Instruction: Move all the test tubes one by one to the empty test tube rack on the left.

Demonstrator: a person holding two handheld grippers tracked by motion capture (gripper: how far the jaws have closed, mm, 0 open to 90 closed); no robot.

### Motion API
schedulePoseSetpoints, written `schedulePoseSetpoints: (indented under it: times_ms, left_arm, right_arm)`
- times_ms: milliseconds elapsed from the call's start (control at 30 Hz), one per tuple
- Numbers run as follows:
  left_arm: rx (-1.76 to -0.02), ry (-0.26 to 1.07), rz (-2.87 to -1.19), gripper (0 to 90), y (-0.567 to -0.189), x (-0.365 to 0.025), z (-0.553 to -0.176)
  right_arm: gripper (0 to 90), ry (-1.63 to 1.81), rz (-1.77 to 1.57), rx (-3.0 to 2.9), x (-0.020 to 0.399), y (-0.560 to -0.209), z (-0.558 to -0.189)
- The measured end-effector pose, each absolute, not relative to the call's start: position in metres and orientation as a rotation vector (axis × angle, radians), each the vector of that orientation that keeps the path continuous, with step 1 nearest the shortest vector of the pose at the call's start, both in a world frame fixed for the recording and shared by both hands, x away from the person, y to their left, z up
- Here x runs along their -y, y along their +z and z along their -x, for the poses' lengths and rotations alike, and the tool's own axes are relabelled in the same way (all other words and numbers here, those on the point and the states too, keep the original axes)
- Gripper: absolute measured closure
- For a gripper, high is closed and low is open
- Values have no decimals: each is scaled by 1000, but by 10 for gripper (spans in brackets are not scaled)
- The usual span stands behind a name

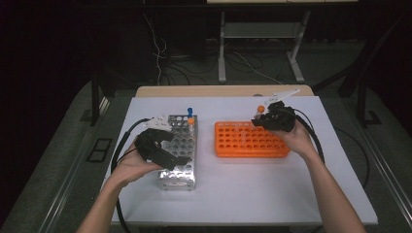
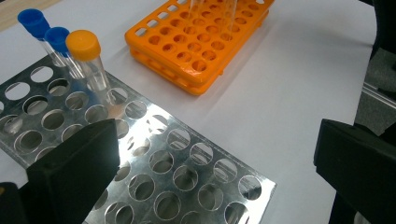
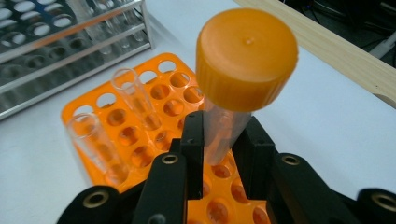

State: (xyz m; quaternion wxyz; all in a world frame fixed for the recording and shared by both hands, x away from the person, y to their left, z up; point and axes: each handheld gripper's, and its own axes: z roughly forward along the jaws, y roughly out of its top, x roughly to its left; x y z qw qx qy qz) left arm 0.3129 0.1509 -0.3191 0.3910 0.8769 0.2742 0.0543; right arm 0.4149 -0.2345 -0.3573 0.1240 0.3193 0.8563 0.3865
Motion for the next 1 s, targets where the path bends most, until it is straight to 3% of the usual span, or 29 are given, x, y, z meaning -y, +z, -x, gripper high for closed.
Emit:
schedulePoseSetpoints:
  times_ms: [467,1000]
  left_arm:
    - [-668,141,-2238,0,-316,-142,-313]
    - [-634,145,-2242,0,-309,-133,-311]
  right_arm:
    - [737,1168,-933,-2534,256,-331,-390]
    - [736,1171,-806,-2637,242,-309,-347]
